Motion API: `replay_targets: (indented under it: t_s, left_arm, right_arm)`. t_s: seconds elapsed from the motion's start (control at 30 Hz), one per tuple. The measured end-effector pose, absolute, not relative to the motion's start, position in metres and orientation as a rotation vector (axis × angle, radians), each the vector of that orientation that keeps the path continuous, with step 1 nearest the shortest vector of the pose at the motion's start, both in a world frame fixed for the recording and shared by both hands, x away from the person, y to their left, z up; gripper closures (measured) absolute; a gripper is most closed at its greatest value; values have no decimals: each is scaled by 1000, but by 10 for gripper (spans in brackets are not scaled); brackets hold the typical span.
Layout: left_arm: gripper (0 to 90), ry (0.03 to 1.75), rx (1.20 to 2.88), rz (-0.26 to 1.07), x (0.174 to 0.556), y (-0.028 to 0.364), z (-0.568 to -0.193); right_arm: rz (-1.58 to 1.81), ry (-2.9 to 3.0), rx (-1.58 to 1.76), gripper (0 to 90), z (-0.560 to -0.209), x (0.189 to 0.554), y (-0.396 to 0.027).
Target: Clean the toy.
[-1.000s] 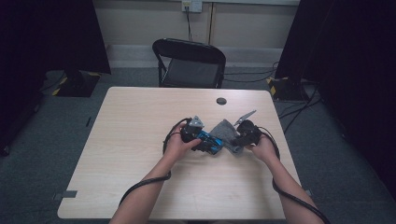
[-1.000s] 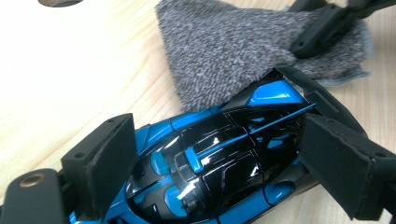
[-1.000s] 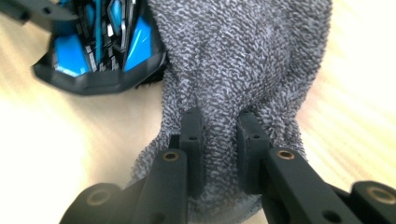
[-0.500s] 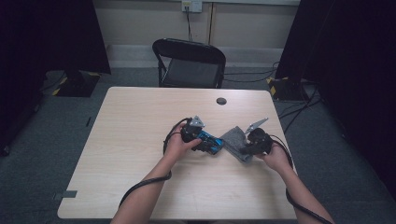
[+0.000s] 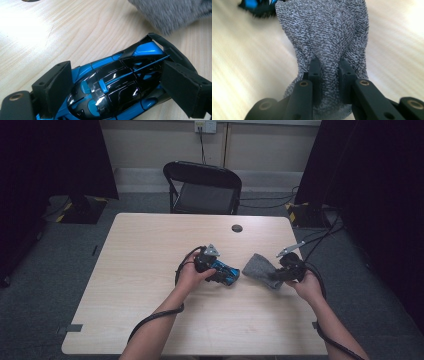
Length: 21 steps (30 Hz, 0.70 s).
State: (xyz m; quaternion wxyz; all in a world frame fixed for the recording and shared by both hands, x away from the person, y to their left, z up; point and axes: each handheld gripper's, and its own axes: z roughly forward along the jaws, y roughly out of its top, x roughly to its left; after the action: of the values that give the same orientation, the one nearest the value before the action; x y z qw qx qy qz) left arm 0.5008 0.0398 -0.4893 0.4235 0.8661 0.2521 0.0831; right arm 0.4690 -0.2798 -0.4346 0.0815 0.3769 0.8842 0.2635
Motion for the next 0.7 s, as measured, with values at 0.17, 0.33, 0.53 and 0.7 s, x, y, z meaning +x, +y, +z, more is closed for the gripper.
replay_targets:
  t_s: [0.17,0.33,0.53,0.7]
  left_arm:
    - [105,632,2161,209,501,40,-490]
    - [100,637,2163,207,501,39,-490]
    - [99,638,2161,207,501,39,-490]
    - [99,640,2160,208,500,39,-490]
  right_arm:
    - [843,2570,1210,766,-429,488,-272]
    - [855,2535,1233,769,-428,506,-253]
    - [842,2547,1188,771,-429,525,-221]
    - [818,2570,1161,773,-432,538,-198]
